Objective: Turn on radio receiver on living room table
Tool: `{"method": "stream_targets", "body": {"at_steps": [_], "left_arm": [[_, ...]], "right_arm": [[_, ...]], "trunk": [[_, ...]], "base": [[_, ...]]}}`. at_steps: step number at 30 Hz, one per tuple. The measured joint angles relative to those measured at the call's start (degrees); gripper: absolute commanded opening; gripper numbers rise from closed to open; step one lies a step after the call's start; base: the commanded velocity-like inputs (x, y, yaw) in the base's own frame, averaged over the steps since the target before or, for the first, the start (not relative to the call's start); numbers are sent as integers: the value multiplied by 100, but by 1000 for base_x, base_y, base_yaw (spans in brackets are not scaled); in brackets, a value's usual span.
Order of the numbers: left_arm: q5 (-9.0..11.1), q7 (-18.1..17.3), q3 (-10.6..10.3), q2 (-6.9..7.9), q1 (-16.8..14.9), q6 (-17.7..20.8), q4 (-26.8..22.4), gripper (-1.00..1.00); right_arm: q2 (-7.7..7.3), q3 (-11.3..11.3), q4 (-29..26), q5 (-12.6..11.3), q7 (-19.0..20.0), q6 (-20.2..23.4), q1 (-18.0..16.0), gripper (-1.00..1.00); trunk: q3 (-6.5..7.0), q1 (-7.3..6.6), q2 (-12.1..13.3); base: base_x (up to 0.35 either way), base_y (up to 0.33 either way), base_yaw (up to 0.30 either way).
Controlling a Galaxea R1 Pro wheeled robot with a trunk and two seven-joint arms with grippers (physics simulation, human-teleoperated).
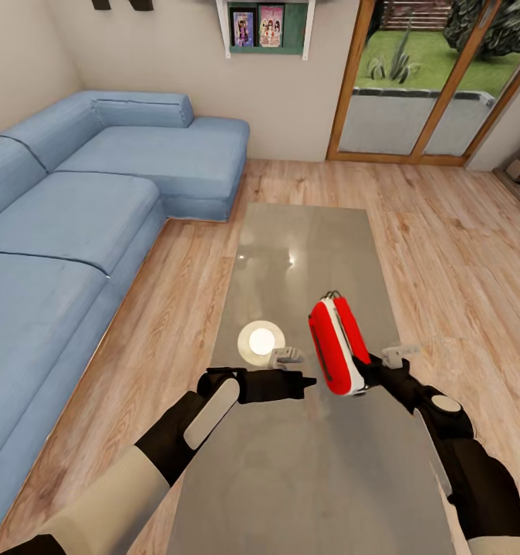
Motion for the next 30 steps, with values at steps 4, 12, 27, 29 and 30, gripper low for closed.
{"method": "stream_targets", "body": {"at_steps": [4, 12, 27, 29, 30], "left_arm": [[1, 0, 8, 5, 0, -4, 1, -100], [4, 0, 31, 10, 0, -9, -1, -100], [44, -9, 45, 16, -1, -32, -1, -100], [45, -9, 45, 16, 0, -38, -1, -100], [45, -9, 45, 16, 0, -39, -1, -100]], "right_arm": [[62, -5, 265, -16, -71, -410, -1, -100], [77, -6, 348, -5, -90, -623, -1, -100], [108, 18, 1314, 2, -662, -1374, -1, -100], [108, 32, 1389, 2, -661, -1465, -1, -100], [108, 33, 1400, 4, -661, -1469, -1, -100]], "trunk": [[0, 0, 0], [0, 0, 0], [0, 0, 0], [0, 0, 0], [0, 0, 0]], "base": [[0, 0, 0], [0, 0, 0], [0, 0, 0], [0, 0, 0], [0, 0, 0]]}}
